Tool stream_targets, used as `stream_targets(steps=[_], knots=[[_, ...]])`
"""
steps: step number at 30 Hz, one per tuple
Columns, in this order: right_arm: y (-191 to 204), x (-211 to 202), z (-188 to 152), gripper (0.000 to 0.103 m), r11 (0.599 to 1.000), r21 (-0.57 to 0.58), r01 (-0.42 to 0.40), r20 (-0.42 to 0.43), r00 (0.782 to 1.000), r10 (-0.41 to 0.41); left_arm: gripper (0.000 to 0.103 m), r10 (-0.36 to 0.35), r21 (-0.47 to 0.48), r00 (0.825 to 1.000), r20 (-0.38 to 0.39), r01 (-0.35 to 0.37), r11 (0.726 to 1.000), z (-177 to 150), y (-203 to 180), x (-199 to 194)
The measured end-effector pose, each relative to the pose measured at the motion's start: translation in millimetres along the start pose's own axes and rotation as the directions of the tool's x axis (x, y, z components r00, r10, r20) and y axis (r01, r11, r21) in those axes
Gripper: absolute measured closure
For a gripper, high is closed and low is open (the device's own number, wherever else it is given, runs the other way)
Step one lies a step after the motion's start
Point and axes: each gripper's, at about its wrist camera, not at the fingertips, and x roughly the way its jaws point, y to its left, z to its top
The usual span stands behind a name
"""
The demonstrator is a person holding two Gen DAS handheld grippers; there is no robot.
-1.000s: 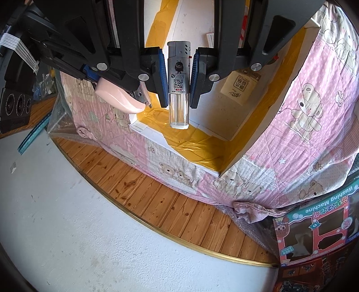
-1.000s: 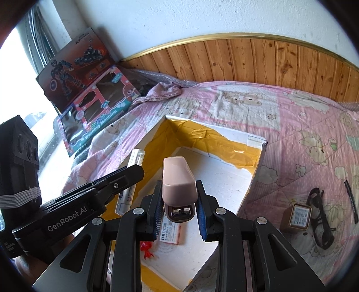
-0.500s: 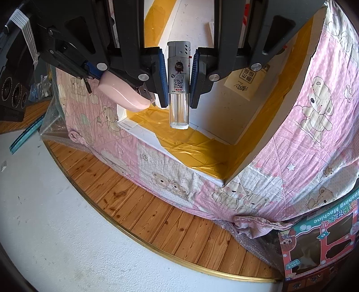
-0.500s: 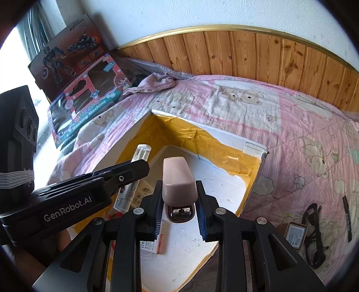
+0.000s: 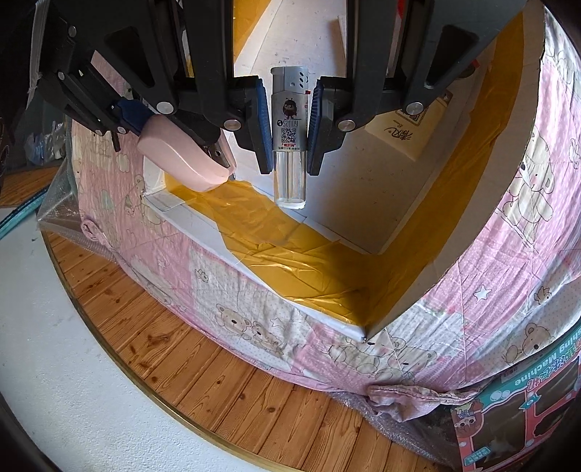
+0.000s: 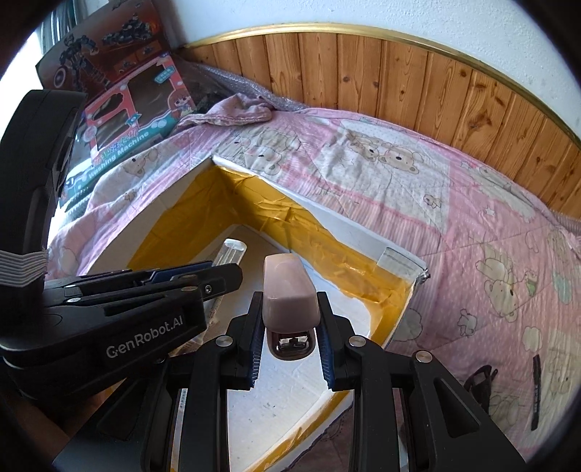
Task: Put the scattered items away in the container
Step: 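Open both grippers to drop the white tube and pink stapler into the box, then grasp the gold square tin with the right gripper while the left gripper reaches the white charger plug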
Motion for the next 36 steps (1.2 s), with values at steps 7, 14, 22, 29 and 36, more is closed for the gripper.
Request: stream_targets(steps=[7, 14, 22, 29, 36], knots=[[-1, 13, 5, 0.075, 0.999, -0.040, 0.007, -0.025, 1.000, -0.008, 0.084, 0.057, 0.008, 0.998, -0.014, -0.057, 0.998, 5, 2, 21], [-2, 26, 5, 0.074, 0.997, -0.063, 0.048, -0.044, 0.998, -0.051, 0.083, 0.083, 0.016, 0.996, -0.043, -0.082, 0.996, 11, 2, 45], [-21, -12, -3, 0.069, 0.998, 0.031, -0.063, 0.042, 0.997, 0.061, 0.055, 0.040, -0.029, 0.995, -0.091, -0.043, 0.999, 18, 24, 43], [-7, -98, -46, 0.071, 0.958, 0.068, -0.277, 0.199, 0.945, 0.259, 0.055, 0.029, 0.041, 0.999, 0.033, -0.030, 0.999, -16, 0, -38], [-27, -140, -166, 0.071, 0.936, 0.193, -0.294, 0.217, 0.943, 0.251, 0.055, -0.043, 0.319, 0.992, 0.121, 0.002, 0.948, -123, -74, -107]])
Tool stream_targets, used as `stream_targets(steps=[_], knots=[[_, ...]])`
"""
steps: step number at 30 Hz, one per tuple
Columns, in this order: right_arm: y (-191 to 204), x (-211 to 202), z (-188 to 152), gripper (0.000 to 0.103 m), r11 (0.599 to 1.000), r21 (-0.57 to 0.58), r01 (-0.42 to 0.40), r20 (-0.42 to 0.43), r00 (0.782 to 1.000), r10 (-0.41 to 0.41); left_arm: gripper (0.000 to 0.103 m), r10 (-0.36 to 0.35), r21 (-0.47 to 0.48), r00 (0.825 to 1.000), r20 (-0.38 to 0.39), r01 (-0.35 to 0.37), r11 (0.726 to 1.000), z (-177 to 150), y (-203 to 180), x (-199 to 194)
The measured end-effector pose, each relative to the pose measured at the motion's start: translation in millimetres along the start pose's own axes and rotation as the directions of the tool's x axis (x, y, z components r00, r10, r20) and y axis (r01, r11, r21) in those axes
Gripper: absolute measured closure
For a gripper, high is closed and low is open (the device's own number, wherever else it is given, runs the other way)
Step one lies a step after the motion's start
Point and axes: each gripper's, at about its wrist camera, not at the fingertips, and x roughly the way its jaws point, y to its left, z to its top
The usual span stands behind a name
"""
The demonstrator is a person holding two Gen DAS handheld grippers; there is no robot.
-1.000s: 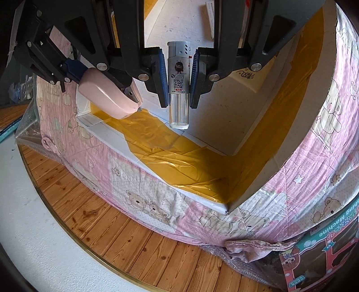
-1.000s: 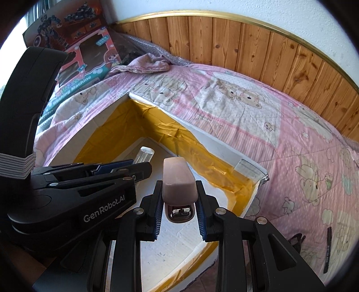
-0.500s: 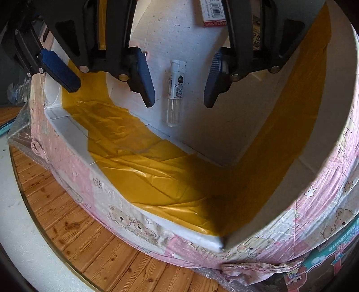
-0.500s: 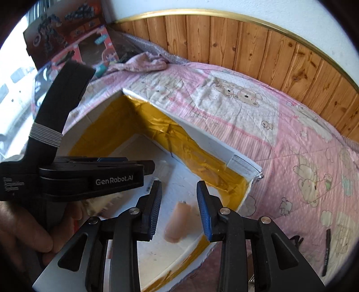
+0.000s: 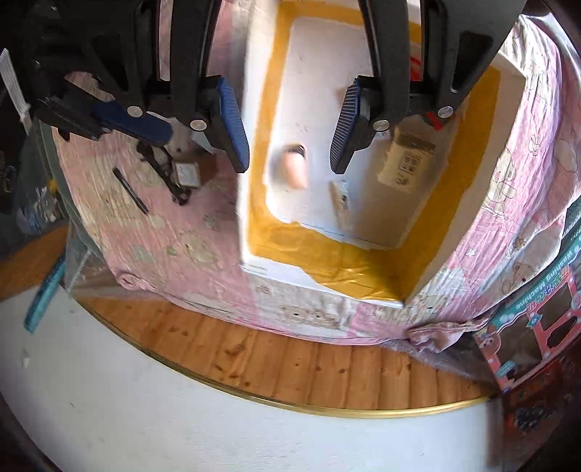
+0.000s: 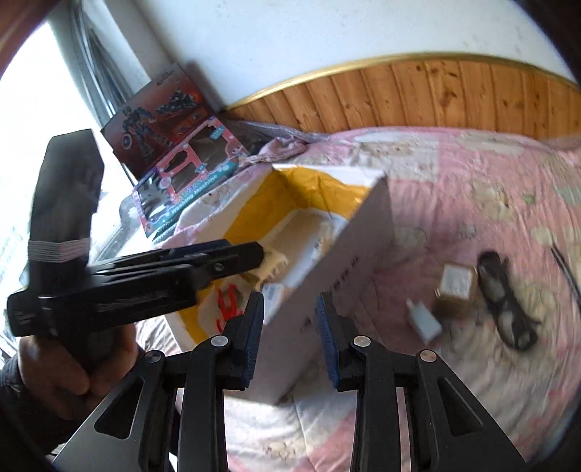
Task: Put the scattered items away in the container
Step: 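Grasp the gold square tin with the right gripper while the left gripper reaches the white charger plug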
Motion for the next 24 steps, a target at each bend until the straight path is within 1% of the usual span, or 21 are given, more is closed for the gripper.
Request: stream_targets(steps=[2, 4, 6, 9, 11, 13, 14, 16, 17, 19, 21, 24], knots=[[-25, -12, -30, 0.070, 0.996, 0.083, 0.032, -0.021, 0.999, -0.030, 0.051, -0.044, 0.023, 0.999, -0.022, 0.044, 0.999, -21, -25, -6], [-51, -21, -56, 0.069, 0.984, 0.159, 0.078, -0.046, 0.996, -0.072, 0.047, -0.079, 0.037, 0.995, -0.065, 0.082, 0.996, -38, -49, 0], [-77, -30, -71, 0.068, 0.965, 0.225, 0.130, -0.068, 0.991, -0.118, 0.044, -0.090, 0.049, 0.990, -0.105, 0.095, 0.994, -50, -70, 11], [-106, -44, -71, 0.068, 0.939, 0.287, 0.191, -0.077, 0.981, -0.176, 0.042, -0.067, 0.087, 0.987, -0.150, 0.080, 0.993, -57, -98, 34], [-119, -52, -63, 0.066, 0.934, 0.291, 0.207, -0.060, 0.978, -0.198, 0.040, -0.032, 0.097, 0.986, -0.162, 0.049, 0.994, -55, -108, 52], [-129, -56, -51, 0.063, 0.935, 0.269, 0.232, -0.052, 0.973, -0.226, 0.039, -0.023, 0.074, 0.983, -0.182, 0.037, 0.997, -50, -111, 75], [-132, -55, -44, 0.060, 0.939, 0.250, 0.235, -0.052, 0.972, -0.230, 0.038, -0.009, 0.056, 0.981, -0.192, 0.020, 0.998, -47, -111, 88], [-137, -50, -28, 0.060, 0.947, 0.199, 0.253, -0.062, 0.967, -0.245, 0.038, -0.004, 0.014, 0.975, -0.220, 0.008, 1.000, -42, -108, 112], [-138, -46, -20, 0.059, 0.953, 0.166, 0.255, -0.067, 0.967, -0.247, 0.038, 0.008, -0.013, 0.972, -0.235, -0.011, 1.000, -40, -105, 123], [-141, -35, -3, 0.059, 0.962, 0.087, 0.260, -0.079, 0.964, -0.253, 0.038, -0.001, -0.092, 0.967, -0.254, -0.024, 0.995, -37, -96, 144], [-142, -18, 12, 0.058, 0.969, -0.008, 0.245, -0.103, 0.964, -0.245, 0.038, -0.001, -0.164, 0.963, -0.268, -0.045, 0.985, -34, -88, 162], [-142, 13, 31, 0.055, 0.959, -0.188, 0.211, -0.148, 0.959, -0.240, 0.038, 0.022, -0.211, 0.964, -0.264, -0.080, 0.974, -31, -83, 182]])
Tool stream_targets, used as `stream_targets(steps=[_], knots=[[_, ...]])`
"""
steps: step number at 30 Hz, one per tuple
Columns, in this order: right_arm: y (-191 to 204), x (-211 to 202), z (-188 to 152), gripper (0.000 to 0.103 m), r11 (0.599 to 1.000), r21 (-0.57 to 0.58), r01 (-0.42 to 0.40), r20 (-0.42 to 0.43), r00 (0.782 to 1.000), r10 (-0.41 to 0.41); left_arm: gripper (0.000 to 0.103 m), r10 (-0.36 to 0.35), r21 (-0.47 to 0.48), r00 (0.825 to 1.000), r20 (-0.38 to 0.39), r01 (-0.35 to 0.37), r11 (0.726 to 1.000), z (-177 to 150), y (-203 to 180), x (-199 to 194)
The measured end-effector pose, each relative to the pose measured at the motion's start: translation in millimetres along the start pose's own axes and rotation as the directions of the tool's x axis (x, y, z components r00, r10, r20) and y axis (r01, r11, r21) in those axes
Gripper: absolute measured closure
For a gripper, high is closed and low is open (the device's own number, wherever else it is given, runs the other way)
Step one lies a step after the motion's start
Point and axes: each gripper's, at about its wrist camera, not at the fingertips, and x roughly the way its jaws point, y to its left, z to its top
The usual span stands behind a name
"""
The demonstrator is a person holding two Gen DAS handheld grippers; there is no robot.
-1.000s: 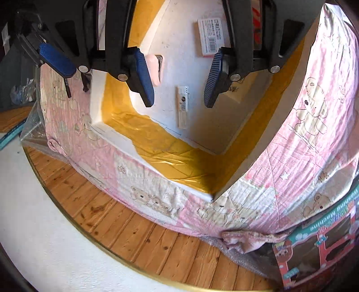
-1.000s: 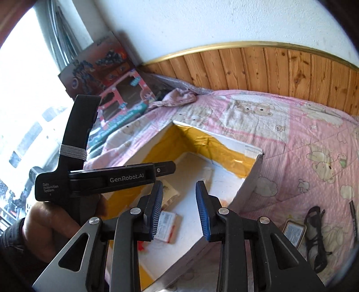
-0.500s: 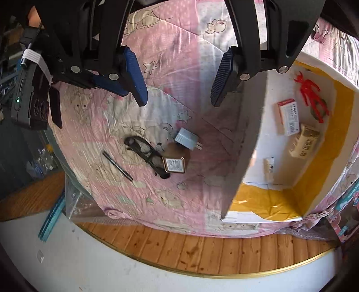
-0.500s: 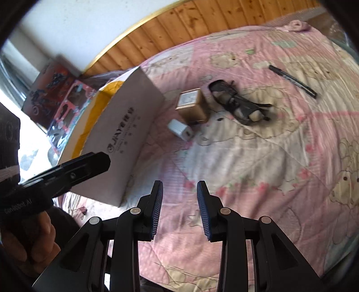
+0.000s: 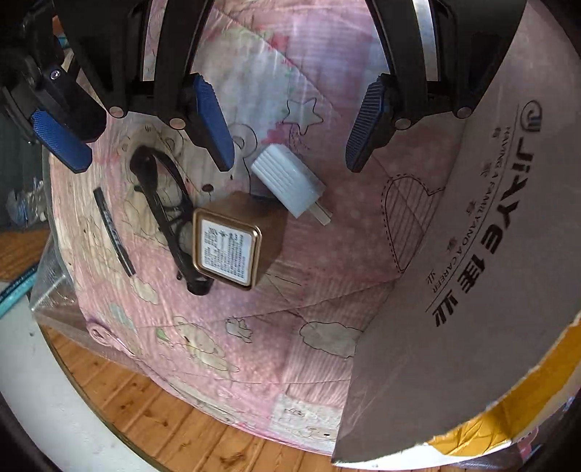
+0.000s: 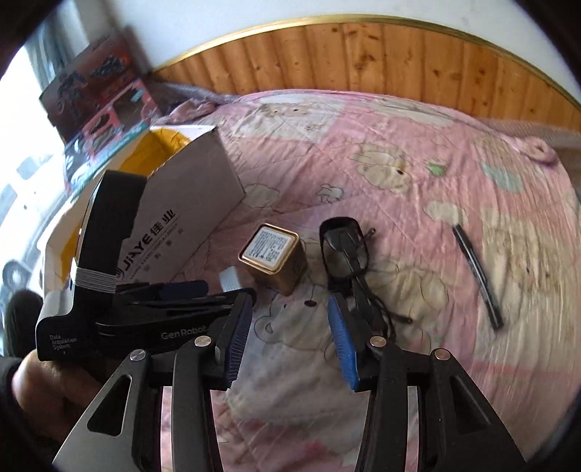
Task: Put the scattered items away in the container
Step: 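Grasp the gold square tin with the right gripper while the left gripper reaches the white charger plug, then lift the white charger plug with the left gripper while the right gripper lifts the gold tin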
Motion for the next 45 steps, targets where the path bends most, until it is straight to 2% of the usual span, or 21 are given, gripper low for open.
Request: stream_targets(steps=[3, 6, 9, 14, 16, 17, 19, 22, 25, 30, 32, 33, 36, 38, 39, 45], knots=[[6, 29, 15, 0.054, 0.985, -0.173, -0.023, -0.050, 0.999, 0.014, 0.038, 0.048, -0.035, 0.999, 0.011, -0.048, 0.998, 3, 6, 14], [5, 56, 30, 0.053, 0.958, -0.275, -0.080, -0.114, 0.992, 0.050, 0.039, 0.059, -0.054, 0.997, 0.049, -0.056, 0.997, 2, 14, 10], [1, 81, 39, 0.049, 0.930, -0.309, -0.201, -0.210, 0.968, 0.139, 0.039, 0.029, -0.062, 0.998, 0.050, -0.026, 0.998, 1, 20, 7], [-4, 96, 43, 0.048, 0.910, -0.315, -0.271, -0.220, 0.953, 0.208, 0.043, 0.004, -0.030, 0.998, 0.069, -0.002, 1.000, -4, 24, 4], [-5, 99, 40, 0.050, 0.913, -0.304, -0.272, -0.220, 0.952, 0.211, 0.046, 0.012, -0.011, 0.996, 0.087, -0.011, 1.000, -6, 23, 4], [-4, 100, 37, 0.054, 0.912, -0.306, -0.272, -0.223, 0.952, 0.210, 0.052, 0.020, -0.002, 0.995, 0.093, -0.020, 1.000, -7, 22, 3], [-1, 101, 32, 0.055, 0.908, -0.326, -0.262, -0.222, 0.955, 0.196, 0.057, 0.039, 0.004, 0.995, 0.096, -0.039, 0.999, -8, 21, 3], [1, 104, 31, 0.053, 0.907, -0.351, -0.233, -0.199, 0.965, 0.171, 0.057, 0.041, 0.003, 0.994, 0.097, -0.041, 0.999, -11, 21, 1], [0, 106, 37, 0.046, 0.901, -0.371, -0.226, -0.184, 0.969, 0.167, 0.057, 0.049, -0.011, 0.993, 0.103, -0.048, 0.999, -14, 23, -1], [2, 117, 50, 0.045, 0.875, -0.418, -0.246, -0.188, 0.965, 0.182, 0.057, 0.054, -0.001, 0.993, 0.107, -0.055, 0.999, -19, 26, -4], [0, 122, 54, 0.046, 0.877, -0.403, -0.261, -0.190, 0.961, 0.199, 0.057, 0.057, 0.006, 0.992, 0.110, -0.058, 0.998, -20, 28, -4], [-1, 124, 55, 0.051, 0.885, -0.378, -0.272, -0.197, 0.958, 0.211, 0.057, 0.062, 0.013, 0.992, 0.113, -0.063, 0.998, -22, 29, -4], [-3, 117, 52, 0.052, 0.908, -0.342, -0.240, -0.153, 0.968, 0.198, 0.059, 0.073, 0.043, 0.990, 0.122, -0.079, 0.996, -25, 28, -5], [-5, 106, 46, 0.052, 0.923, -0.304, -0.236, -0.122, 0.971, 0.208, 0.076, 0.075, 0.062, 0.989, 0.129, -0.084, 0.995, -26, 27, -5], [-6, 100, 42, 0.052, 0.930, -0.285, -0.232, -0.106, 0.972, 0.210, 0.080, 0.078, 0.067, 0.989, 0.127, -0.087, 0.994, -27, 27, -5], [-7, 69, 25, 0.052, 0.971, -0.160, -0.180, -0.054, 0.983, 0.173, 0.080, 0.084, 0.070, 0.990, 0.114, -0.092, 0.993, -28, 28, -17]])
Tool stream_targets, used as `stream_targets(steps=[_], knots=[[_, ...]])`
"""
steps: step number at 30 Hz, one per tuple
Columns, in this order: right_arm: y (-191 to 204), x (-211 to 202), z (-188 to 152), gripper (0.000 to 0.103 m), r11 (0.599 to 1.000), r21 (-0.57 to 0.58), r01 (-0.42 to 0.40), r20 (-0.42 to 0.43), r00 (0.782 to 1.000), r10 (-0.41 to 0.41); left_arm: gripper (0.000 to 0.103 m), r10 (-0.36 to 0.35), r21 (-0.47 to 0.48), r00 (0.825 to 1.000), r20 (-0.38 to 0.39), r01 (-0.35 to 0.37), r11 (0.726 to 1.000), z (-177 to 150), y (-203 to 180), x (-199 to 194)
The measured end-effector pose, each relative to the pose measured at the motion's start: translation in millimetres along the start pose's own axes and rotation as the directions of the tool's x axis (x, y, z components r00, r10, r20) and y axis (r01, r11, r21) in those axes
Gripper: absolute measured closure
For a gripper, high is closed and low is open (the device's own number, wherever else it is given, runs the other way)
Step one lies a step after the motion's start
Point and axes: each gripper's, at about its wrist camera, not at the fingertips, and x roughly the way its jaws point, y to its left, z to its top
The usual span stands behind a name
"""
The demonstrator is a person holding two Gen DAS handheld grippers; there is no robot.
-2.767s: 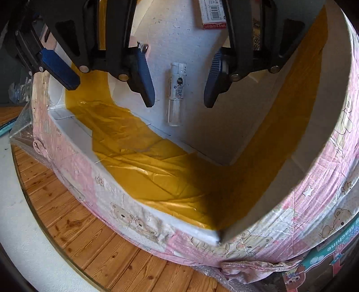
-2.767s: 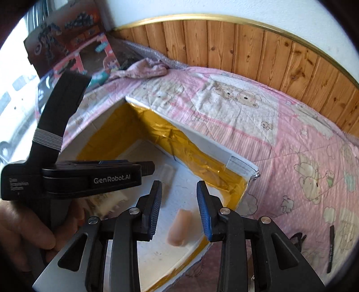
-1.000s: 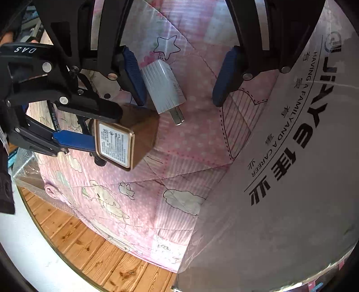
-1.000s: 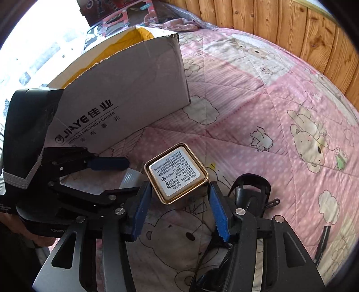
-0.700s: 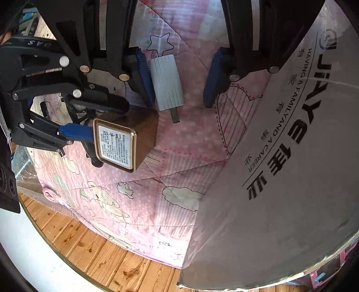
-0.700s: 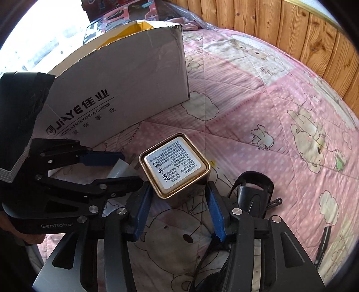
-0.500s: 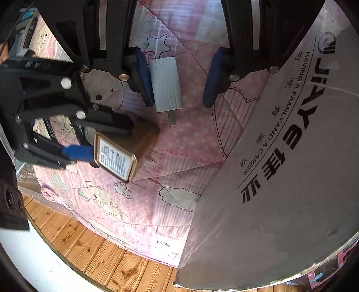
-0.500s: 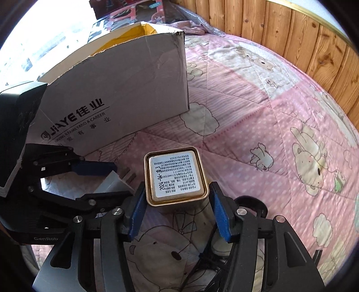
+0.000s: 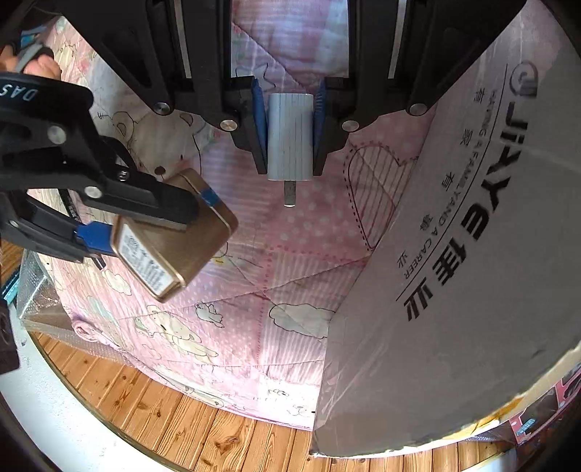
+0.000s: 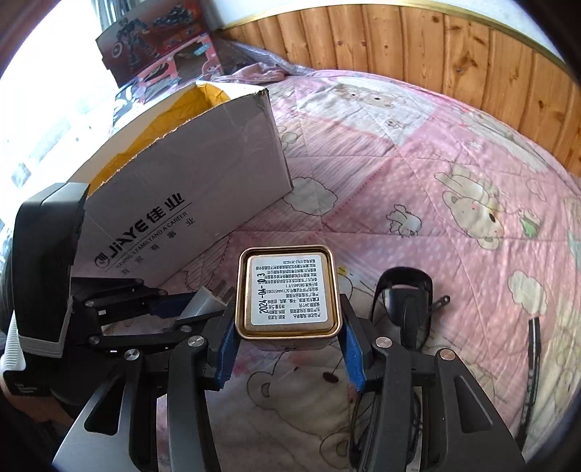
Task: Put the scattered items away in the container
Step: 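Lift the white charger plug with the left gripper while the right gripper lifts the gold tin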
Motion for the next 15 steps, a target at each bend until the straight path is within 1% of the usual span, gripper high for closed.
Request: stream_targets(steps=[3, 6, 10, 15], knots=[[11, -12, -12, 0.052, 0.998, 0.049, 0.027, 0.006, 1.000, -0.028, 0.080, -0.002, 0.008, 1.000, -0.003, 0.002, 1.000, -1, 2, -9], [23, -20, -23, 0.052, 0.992, 0.107, 0.066, -0.005, 0.998, -0.066, 0.080, -0.011, 0.018, 1.000, -0.004, 0.011, 1.000, -7, -6, -14], [28, -28, -47, 0.052, 0.973, 0.200, 0.118, -0.042, 0.993, -0.111, 0.080, -0.019, 0.032, 1.000, -0.007, 0.020, 0.999, -17, -9, -23], [40, -35, -71, 0.052, 0.960, 0.240, 0.143, -0.065, 0.989, -0.131, 0.080, -0.028, 0.055, 1.000, -0.011, 0.029, 0.998, -28, -13, -35]])
